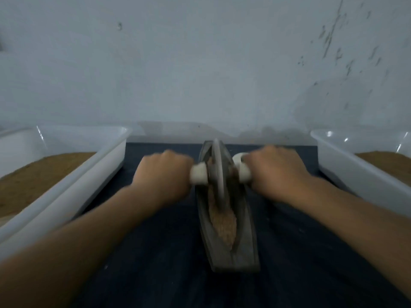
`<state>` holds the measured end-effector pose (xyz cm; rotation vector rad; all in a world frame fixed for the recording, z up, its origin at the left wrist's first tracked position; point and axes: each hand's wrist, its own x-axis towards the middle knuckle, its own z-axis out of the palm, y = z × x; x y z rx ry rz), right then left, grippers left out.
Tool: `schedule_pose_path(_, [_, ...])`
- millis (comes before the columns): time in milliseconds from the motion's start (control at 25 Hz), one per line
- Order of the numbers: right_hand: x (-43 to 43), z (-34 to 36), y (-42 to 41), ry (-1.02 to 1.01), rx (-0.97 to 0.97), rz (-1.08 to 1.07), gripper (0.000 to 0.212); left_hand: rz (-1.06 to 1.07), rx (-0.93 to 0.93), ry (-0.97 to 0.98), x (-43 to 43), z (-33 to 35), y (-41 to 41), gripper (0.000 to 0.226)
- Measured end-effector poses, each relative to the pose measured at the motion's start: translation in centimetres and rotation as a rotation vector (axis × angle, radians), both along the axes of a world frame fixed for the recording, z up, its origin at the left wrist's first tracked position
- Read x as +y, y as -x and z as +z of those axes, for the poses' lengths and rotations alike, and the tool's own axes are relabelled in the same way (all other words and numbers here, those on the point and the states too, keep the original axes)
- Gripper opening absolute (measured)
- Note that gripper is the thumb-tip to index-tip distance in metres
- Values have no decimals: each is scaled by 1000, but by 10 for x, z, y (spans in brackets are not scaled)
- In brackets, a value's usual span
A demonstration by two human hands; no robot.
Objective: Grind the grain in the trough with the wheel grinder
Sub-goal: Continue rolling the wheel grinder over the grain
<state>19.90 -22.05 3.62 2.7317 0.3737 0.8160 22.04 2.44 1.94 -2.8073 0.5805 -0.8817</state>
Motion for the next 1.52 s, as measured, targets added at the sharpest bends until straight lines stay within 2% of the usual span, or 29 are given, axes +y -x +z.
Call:
schedule_pose_path(80, [-7,-7,22,-2,-182,93,36,-75,-178,0,12,-9,21,29])
schedule_pose_path(120, [-10,-7,20,4,-155,89,37,-83,-170,-1,15,-9,18,28])
schedule_pose_path(200, [-2,-6,3,0,-3,-13,27,30,-51,19,5,-7,8,15])
schedule_pose_path(280, [13,9,-20,-89,170,-136,11,165,79,40,-16,9,-11,6])
schedule_pose_path(360, [18,18,-36,-159,273,-181,14,177,150,45,-26,21,-26,8])
schedule_pose_path(400, [15,16,-33,-126,290,-153,12,158,171,37,-22,20,-22,5])
schedule_pose_path(480, [2,3,-7,-36,129,-47,13,72,65,10,-4,7,2,8])
schedule_pose_path(560, [-9,-13,19,-20,-113,40,35,-37,-131,-4,11,-8,23,19])
schedule_pose_path(600, [-10,-13,22,-5,-173,44,39,-67,-188,-13,13,-7,21,21])
schedule_pose_path(680, [-3,-13,8,-10,-96,-19,35,-4,-98,1,5,-7,10,15])
schedule_pose_path(760, [15,2,-16,-86,71,-119,13,142,54,46,-15,7,-12,6])
schedule_pose_path(880, [17,13,-35,-152,231,-153,12,159,153,43,-23,19,-28,12])
schedule_pose_path(960, [3,1,-11,-63,140,-64,25,50,48,4,-7,7,-5,8])
schedule_pose_path(1040, [-8,-13,12,3,-93,2,31,-19,-113,6,7,-6,17,27])
schedule_pose_path(1080, [-6,-11,16,36,-143,7,30,-8,-136,14,9,-7,20,32])
schedule_pose_path(1160, [4,-8,5,8,-75,-52,22,66,-60,55,3,-12,14,23])
schedule_pose_path(1240, [16,2,-15,-105,145,-134,12,152,40,53,-16,3,-7,2])
schedule_pose_path(1360, [10,7,-23,-178,309,-148,8,128,126,-23,-25,23,-17,11])
schedule_pose_path(1400, [3,3,-15,-145,261,-109,11,93,99,-38,-19,21,-10,7])
schedule_pose_path(1440, [-6,-5,-8,-86,129,-38,19,49,38,-38,-10,13,0,10])
schedule_pose_path(1520, [-15,-21,5,41,-106,55,37,-8,-71,-41,7,-6,17,36])
